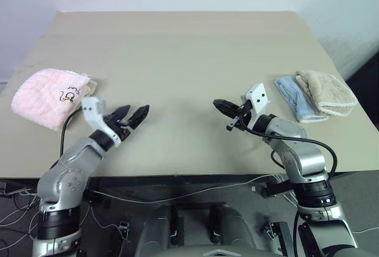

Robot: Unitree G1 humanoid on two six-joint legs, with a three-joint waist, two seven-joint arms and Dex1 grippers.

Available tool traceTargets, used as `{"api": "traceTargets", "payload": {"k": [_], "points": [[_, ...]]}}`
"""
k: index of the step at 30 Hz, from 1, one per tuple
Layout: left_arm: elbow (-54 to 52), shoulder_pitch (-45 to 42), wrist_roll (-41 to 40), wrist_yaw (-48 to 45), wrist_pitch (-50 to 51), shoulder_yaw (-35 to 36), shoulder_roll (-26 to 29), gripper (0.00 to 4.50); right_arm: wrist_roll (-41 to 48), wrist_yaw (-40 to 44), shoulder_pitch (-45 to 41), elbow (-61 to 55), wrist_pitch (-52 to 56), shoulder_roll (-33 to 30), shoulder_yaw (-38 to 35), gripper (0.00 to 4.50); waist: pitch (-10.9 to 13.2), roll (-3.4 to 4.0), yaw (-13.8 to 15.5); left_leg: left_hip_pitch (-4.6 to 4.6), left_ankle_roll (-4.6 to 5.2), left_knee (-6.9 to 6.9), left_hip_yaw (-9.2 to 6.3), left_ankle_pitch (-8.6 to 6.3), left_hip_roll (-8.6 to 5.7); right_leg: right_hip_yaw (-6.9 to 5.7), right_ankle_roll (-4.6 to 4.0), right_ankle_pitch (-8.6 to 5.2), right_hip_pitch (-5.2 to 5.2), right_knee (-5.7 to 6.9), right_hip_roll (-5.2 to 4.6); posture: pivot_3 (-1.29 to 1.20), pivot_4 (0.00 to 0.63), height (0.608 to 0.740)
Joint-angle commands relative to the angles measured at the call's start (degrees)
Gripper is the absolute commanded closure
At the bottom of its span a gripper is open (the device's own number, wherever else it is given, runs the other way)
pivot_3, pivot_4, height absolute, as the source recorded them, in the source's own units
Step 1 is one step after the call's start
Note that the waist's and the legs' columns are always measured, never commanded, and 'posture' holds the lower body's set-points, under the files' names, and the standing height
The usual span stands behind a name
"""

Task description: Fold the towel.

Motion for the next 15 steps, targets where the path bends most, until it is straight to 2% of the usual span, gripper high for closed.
{"api": "traceTargets", "payload": {"k": [1,7,8,15], "points": [[4.9,-2.8,10.6,-4.4,-9.6,-5.5,1.0,0.03,-0.3,-3.0,-1.1,-1.3,-1.3,1.3,-1.9,4.5,0.0,0.01,0.0,0.0,0.0,0.0,0.03,0.0,-0.01,-0.01,0.02,0.01,0.0,0.0,0.03,0.0,0.15,0.74],[13.8,-5.2,16.3,-6.1,-17.1,-5.7,-1.1,0.03,-1.3,-5.5,0.4,-0.3,-3.1,2.2,-1.9,4.5,0.0,0.01,0.0,-0.26,0.13,0.03,0.04,0.13,0.0,0.0,0.06,0.03,-0.26,0.03,0.02,0.0,0.15,0.74],[14.6,-5.5,16.7,-6.5,-17.7,-5.4,-1.2,0.03,-1.2,-6.0,0.6,-0.6,-3.2,2.5,-1.9,4.5,0.0,0.01,0.0,-0.26,-0.1,0.04,0.05,0.28,0.0,-0.01,0.06,0.03,-0.26,0.04,0.05,0.0,0.15,0.74],[17.4,-7.5,18.1,-7.5,-19.0,-4.4,-2.1,0.03,-1.2,-7.2,1.1,0.2,-4.5,3.4,-2.2,4.5,0.0,0.0,0.1,-0.29,-0.06,0.13,0.03,0.29,-0.02,-0.04,0.09,0.04,-0.21,0.06,0.08,0.0,0.15,0.74]]}}
